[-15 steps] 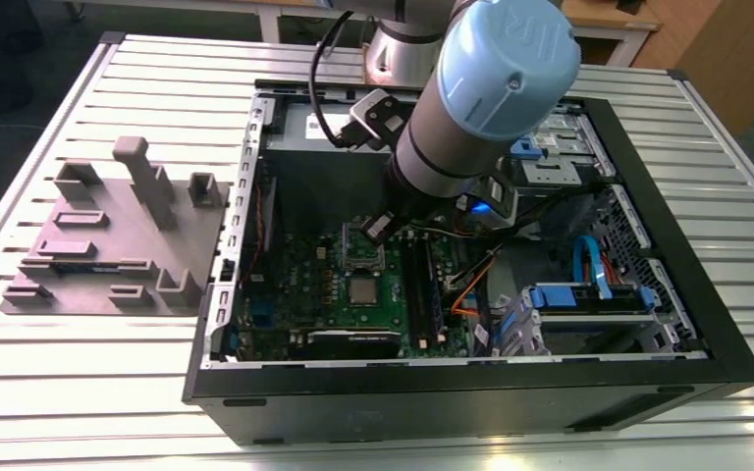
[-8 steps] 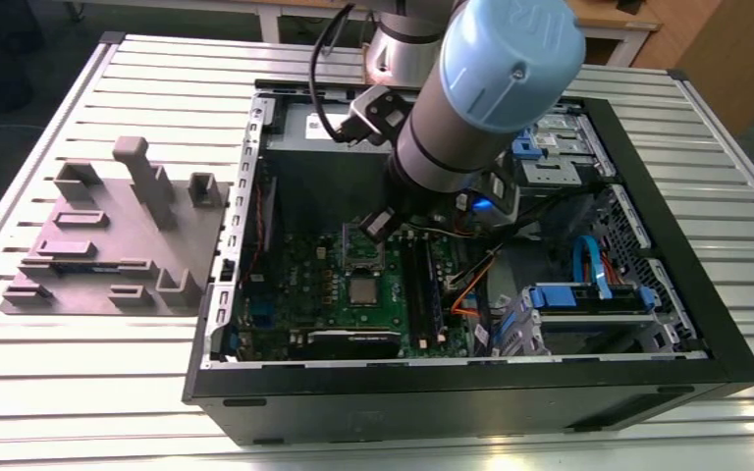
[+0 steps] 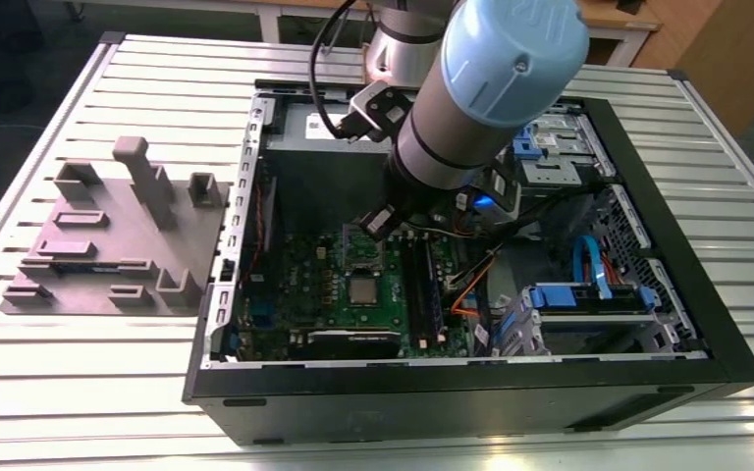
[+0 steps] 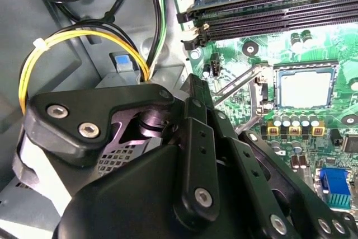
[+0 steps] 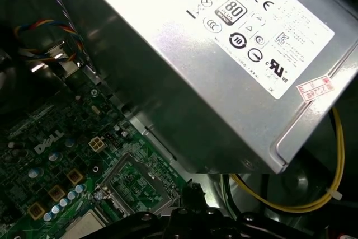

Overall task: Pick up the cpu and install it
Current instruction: 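Close the cpu cover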

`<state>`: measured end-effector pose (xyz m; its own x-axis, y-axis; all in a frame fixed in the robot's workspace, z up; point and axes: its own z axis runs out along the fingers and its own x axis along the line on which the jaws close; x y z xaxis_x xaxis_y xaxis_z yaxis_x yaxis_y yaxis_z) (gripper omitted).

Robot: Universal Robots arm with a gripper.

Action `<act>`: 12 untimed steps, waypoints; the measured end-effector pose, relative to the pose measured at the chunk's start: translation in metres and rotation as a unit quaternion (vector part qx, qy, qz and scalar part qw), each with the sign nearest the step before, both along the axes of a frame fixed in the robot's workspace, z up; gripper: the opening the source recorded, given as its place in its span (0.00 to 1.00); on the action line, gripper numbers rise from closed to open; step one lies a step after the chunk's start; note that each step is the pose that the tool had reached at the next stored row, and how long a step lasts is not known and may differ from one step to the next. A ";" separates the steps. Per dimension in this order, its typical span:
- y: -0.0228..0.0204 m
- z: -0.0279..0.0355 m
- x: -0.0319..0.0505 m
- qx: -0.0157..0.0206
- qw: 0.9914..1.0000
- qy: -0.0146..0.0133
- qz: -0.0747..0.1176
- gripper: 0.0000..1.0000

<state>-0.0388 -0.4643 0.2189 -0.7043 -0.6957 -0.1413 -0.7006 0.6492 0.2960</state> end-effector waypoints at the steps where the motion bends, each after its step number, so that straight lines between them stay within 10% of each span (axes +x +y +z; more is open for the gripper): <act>1: -0.0002 0.0004 0.0000 0.000 1.000 0.000 0.000 0.11; 12: -0.0016 0.0072 -0.0003 0.000 1.000 0.000 0.000 0.11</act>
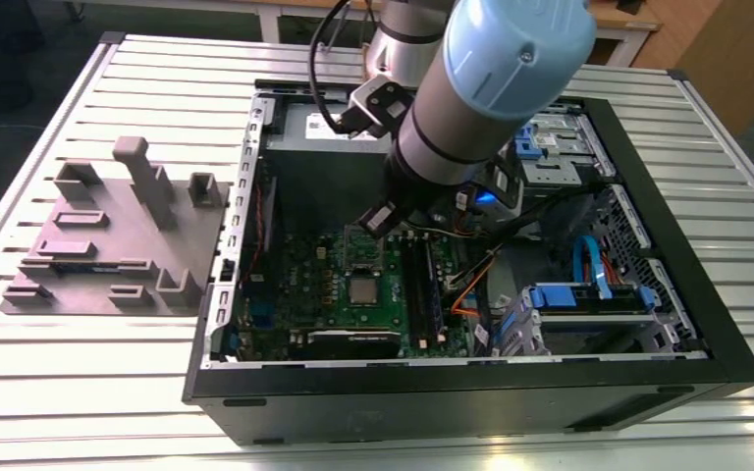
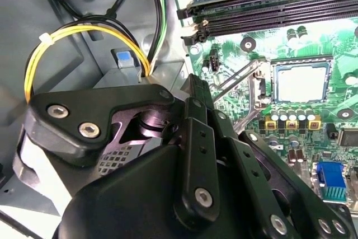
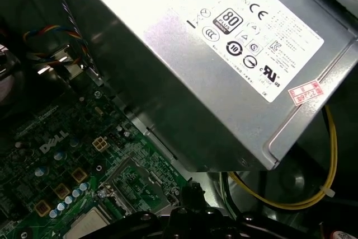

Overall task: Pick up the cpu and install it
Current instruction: 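Close the cpu cover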

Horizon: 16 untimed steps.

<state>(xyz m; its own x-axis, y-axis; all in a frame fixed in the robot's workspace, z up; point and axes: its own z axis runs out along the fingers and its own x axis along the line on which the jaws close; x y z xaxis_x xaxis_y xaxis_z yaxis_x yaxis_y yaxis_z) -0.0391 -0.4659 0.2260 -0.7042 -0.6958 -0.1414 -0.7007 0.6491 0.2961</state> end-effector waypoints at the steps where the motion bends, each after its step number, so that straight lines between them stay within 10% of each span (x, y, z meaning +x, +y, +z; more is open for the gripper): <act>1: -0.0001 0.0004 -0.0002 0.000 1.000 0.000 0.000 0.11; 16: -0.0008 0.0044 -0.0034 0.000 1.000 0.000 0.000 0.11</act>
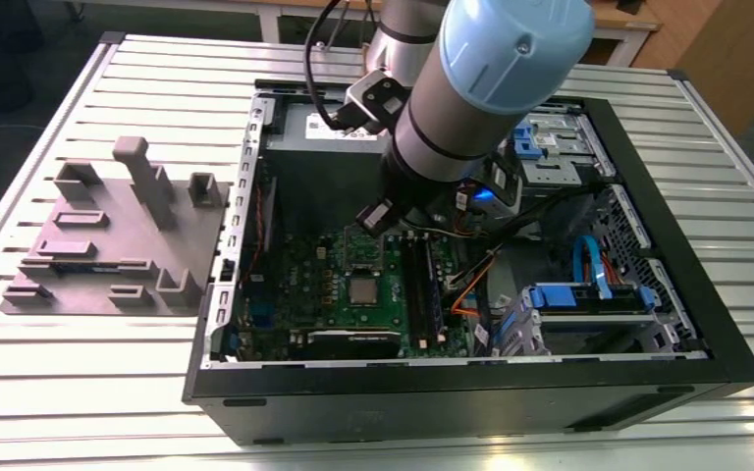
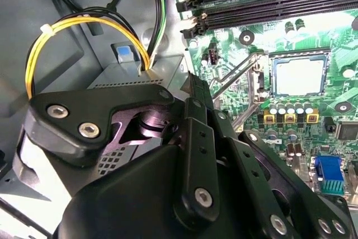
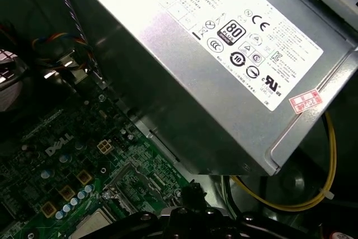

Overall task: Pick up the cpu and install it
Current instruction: 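Close the cpu cover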

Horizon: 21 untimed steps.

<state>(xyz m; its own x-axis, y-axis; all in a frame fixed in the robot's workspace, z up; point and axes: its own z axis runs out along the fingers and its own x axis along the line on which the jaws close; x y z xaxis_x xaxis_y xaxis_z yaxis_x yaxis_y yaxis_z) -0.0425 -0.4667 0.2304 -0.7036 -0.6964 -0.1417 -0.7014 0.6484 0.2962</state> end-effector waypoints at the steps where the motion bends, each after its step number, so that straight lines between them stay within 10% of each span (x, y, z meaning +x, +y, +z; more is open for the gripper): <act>1: -0.0001 0.0003 -0.0001 0.000 1.000 0.000 0.000 0.11; 21: -0.0002 0.0061 -0.0005 0.000 1.000 0.000 0.000 0.11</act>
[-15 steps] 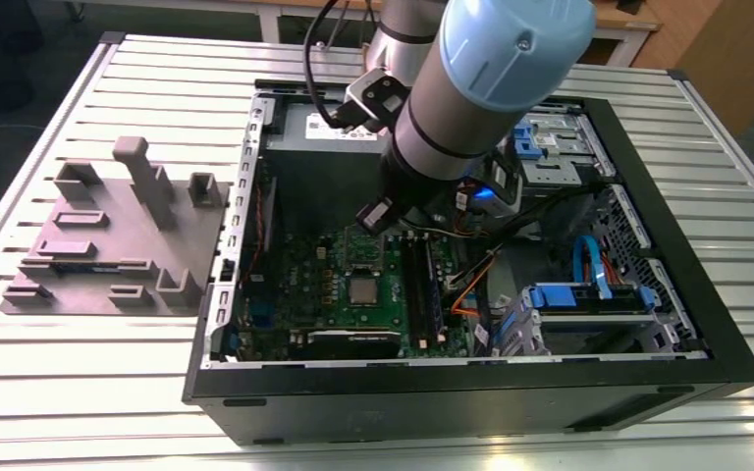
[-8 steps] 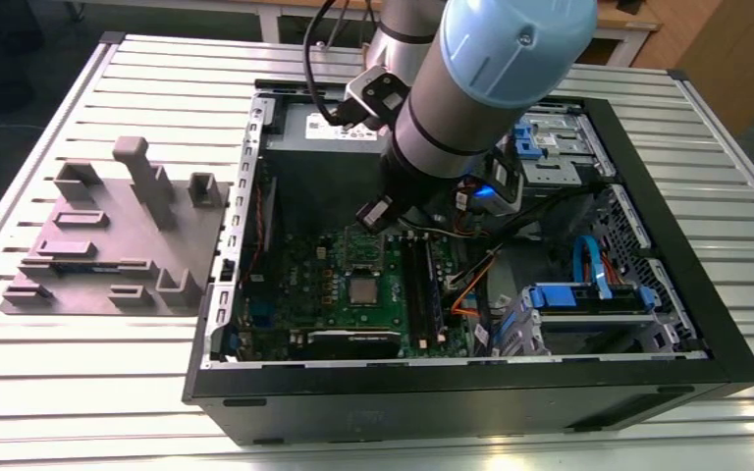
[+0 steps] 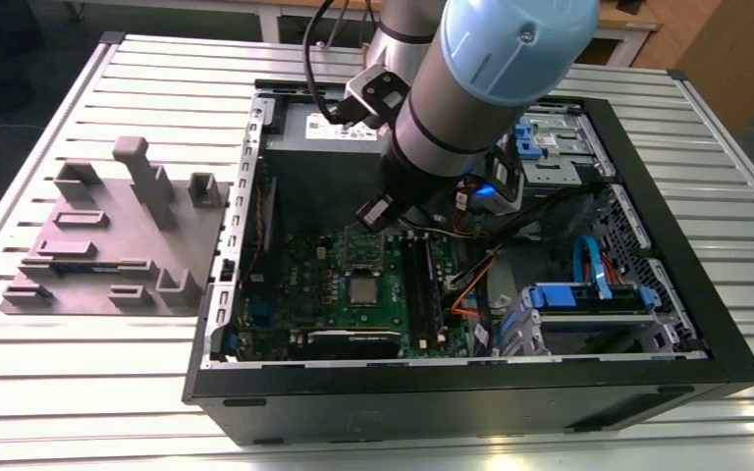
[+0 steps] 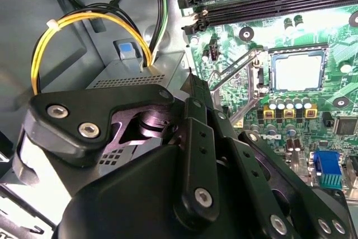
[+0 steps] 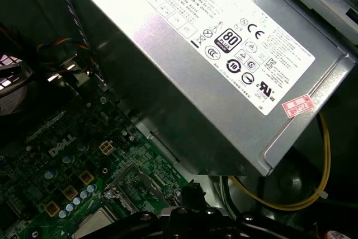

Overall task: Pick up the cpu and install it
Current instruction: 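Close the cpu cover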

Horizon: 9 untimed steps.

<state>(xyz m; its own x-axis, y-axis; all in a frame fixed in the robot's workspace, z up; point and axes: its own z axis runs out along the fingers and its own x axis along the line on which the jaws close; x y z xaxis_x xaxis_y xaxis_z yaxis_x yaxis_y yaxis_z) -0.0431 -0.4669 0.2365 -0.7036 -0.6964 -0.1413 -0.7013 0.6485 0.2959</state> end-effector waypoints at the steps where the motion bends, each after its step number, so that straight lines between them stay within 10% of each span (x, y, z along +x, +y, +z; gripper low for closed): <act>1: 0.0000 0.0001 0.0000 0.000 1.000 0.000 0.000 0.11; 9: -0.0023 0.0008 -0.0001 0.000 1.000 0.000 0.000 0.11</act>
<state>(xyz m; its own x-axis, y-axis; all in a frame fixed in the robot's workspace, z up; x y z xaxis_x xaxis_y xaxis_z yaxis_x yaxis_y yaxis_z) -0.0431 -0.4693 0.2372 -0.7036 -0.6965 -0.1411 -0.7013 0.6486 0.2959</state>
